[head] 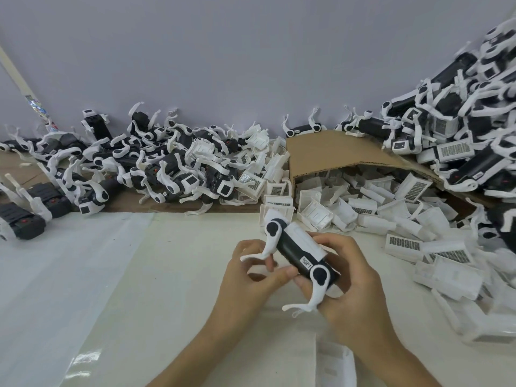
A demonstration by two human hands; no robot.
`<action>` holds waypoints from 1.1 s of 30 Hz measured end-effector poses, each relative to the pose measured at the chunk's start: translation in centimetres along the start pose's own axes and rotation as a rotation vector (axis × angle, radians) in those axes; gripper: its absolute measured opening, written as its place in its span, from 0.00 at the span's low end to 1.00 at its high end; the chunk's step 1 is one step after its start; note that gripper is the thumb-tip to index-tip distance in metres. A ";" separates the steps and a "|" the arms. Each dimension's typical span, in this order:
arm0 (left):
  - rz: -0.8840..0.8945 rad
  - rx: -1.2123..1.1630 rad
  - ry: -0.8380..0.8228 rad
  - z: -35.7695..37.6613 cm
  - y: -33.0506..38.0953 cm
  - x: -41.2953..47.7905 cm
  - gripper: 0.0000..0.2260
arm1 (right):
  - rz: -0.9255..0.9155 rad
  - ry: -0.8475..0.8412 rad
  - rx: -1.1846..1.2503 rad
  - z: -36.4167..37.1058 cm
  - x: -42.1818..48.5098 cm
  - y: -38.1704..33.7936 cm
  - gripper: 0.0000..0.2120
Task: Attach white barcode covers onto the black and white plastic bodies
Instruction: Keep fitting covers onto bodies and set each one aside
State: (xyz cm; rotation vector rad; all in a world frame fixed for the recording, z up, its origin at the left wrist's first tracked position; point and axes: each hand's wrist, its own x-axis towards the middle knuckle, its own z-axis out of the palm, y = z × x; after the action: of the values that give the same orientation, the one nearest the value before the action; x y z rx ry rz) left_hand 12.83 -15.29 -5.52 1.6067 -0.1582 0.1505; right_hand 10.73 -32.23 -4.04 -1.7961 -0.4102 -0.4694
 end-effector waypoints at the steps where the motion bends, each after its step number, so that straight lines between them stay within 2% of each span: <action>1: 0.022 0.027 0.065 0.0 -0.1 0.0 0.18 | 0.004 0.003 0.009 -0.1 0.1 0.0 0.25; 4: 0.031 0.081 0.175 -0.2 0.0 0.0 0.25 | 0.041 -0.030 0.048 -0.8 0.5 -0.1 0.23; 6: 0.064 0.106 0.097 -0.2 0.0 -0.2 0.31 | 0.062 -0.105 0.094 -1.7 1.0 -0.1 0.23; 8: 0.190 0.205 -0.022 -0.1 0.0 -0.4 0.35 | 0.037 -0.172 0.111 -2.6 1.6 0.0 0.24; 10: 0.349 0.325 -0.061 0.2 0.0 -0.6 0.32 | 0.005 -0.215 0.095 -3.2 1.9 0.1 0.24; 12: 0.446 0.413 -0.008 0.3 -0.1 -0.6 0.30 | -0.014 -0.236 0.042 -3.2 1.9 0.2 0.23; 17: 0.521 0.627 0.003 0.2 0.0 -1.0 0.26 | -0.188 -0.172 -0.321 -2.6 1.4 0.4 0.23; 25: 0.554 0.651 0.021 0.2 0.0 -1.0 0.21 | -0.180 -0.151 -0.312 -2.5 1.2 0.6 0.19; 30: 0.548 0.646 0.023 0.2 0.1 -1.1 0.21 | -0.200 -0.134 -0.321 -2.4 1.2 0.5 0.19; 33: 0.572 0.633 0.061 0.4 0.2 -1.2 0.25 | -0.196 -0.088 -0.282 -2.1 1.0 0.5 0.21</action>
State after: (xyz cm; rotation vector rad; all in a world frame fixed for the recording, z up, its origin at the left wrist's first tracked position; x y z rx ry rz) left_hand 11.61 -15.64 -5.61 2.1438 -0.5649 0.7503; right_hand 11.62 -34.38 -3.39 -2.0642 -0.6090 -0.6104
